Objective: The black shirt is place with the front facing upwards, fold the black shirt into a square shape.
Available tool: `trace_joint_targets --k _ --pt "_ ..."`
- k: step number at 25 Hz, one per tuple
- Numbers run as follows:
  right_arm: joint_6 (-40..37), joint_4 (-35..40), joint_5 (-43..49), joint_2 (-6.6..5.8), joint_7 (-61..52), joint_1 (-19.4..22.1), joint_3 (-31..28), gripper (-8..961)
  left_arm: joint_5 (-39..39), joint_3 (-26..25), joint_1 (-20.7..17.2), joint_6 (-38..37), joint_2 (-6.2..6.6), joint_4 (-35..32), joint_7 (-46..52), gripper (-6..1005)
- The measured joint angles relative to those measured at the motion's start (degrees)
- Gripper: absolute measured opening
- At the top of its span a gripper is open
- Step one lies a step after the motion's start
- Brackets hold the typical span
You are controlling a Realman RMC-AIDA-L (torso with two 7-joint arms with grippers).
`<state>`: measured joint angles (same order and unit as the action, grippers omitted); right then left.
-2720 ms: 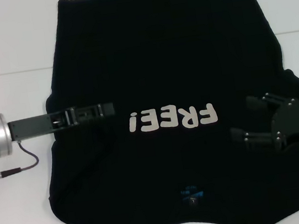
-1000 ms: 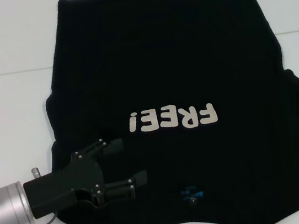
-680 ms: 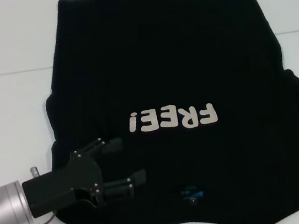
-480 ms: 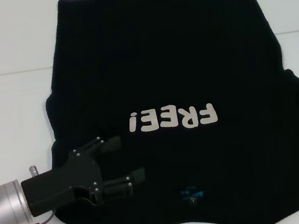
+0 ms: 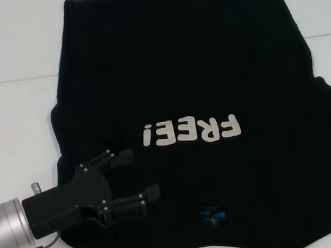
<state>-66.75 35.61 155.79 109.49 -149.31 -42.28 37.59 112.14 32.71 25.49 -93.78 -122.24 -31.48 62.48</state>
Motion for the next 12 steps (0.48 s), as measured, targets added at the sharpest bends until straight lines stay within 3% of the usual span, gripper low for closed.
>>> trace_joint_targets --k 2,12 --pt "0.0 0.0 0.0 -0.10 -0.1 0.0 0.0 468 0.0 0.0 0.0 0.0 0.00 0.0 0.0 948" --pt "0.1 -0.3 0.0 -0.24 -0.3 -0.3 1.3 238 0.0 -0.1 0.0 0.0 0.08 0.0 0.0 948"
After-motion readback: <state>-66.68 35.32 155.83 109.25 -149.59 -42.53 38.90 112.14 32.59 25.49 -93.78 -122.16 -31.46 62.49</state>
